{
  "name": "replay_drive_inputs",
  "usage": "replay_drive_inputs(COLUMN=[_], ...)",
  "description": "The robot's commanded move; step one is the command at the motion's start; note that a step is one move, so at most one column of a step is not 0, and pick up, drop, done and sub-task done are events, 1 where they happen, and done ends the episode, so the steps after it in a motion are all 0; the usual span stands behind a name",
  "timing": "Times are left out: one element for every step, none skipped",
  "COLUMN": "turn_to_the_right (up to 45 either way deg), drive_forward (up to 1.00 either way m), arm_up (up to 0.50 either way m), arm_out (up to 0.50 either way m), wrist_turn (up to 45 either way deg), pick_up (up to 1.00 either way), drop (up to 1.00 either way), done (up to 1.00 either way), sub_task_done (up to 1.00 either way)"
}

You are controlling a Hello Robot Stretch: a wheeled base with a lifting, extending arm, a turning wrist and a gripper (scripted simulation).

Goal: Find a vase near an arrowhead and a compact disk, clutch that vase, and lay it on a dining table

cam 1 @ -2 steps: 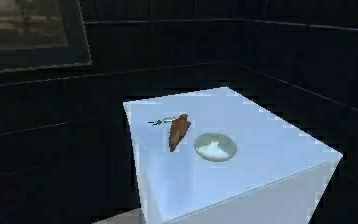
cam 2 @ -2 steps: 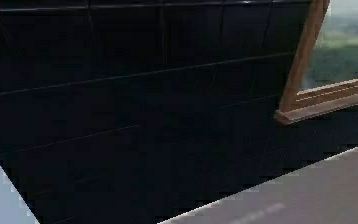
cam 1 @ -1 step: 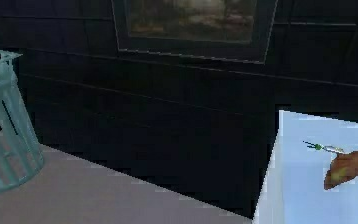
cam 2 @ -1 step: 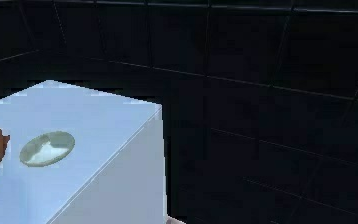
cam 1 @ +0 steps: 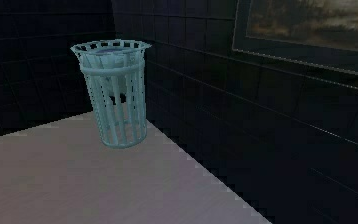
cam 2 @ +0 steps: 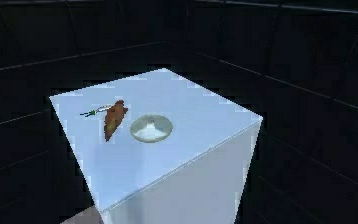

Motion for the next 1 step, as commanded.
replay_drive_inputs(turn_to_the_right=[0.0], drive_forward=[0.00], arm_up=[0.50], arm_out=[0.00], wrist_turn=[0.0], pick_up=[0.00], drop=[0.00], done=[0.00], sub_task_done=[0.00])
